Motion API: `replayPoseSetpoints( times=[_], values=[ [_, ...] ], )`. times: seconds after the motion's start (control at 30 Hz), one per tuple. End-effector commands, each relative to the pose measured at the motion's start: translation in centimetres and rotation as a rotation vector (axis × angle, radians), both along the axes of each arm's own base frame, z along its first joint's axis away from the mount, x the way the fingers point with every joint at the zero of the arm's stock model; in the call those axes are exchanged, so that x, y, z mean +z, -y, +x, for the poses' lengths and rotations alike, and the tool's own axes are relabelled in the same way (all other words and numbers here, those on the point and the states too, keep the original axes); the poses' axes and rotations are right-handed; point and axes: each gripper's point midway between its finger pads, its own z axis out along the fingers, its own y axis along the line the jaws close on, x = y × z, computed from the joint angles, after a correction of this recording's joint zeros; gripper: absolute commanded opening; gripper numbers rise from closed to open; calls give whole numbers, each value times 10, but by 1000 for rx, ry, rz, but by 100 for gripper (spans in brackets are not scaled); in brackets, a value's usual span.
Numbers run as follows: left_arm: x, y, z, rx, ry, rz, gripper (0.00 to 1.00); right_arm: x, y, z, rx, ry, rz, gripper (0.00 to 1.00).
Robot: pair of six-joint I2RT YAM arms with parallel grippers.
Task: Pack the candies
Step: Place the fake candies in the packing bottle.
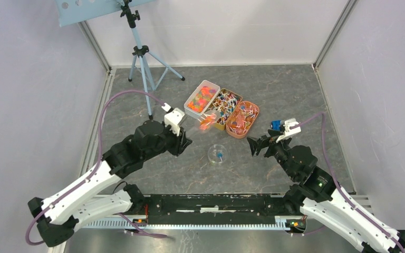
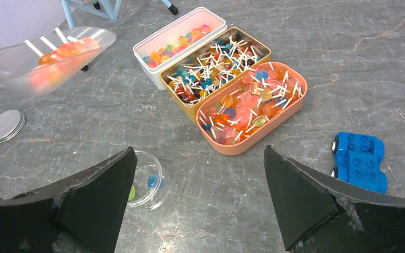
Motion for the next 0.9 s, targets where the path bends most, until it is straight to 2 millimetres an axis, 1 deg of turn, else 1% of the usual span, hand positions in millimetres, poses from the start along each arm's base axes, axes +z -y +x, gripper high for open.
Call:
replayPoseSetpoints(
  times=[0.0, 0.1, 0.23, 0.33, 0.4, 0.63, 0.87],
  values=[
    [15, -12, -33, -45, -91, -53, 2, 6, 0, 2, -7, 23, 16, 98],
    [12, -19, -49, -72, -138, -42, 2, 5, 1, 2, -14, 22, 13, 98],
    [7, -26, -64, -100, -177, -28, 2, 1, 1, 2, -15, 15, 9, 98],
    [0, -26, -71, -124, -210, -24, 2, 0, 0, 2, -12, 11, 14, 98],
    [0, -23, -75, -149, -225, -31, 2, 1, 0, 2, -11, 12, 17, 98],
    [-9, -14, -77, -171, -289, -12, 2, 2, 3, 1, -20, 14, 12, 98],
    [-19, -11, -79, -141, -355, -21, 2, 1, 5, 1, -25, 19, 11, 98]
  ],
)
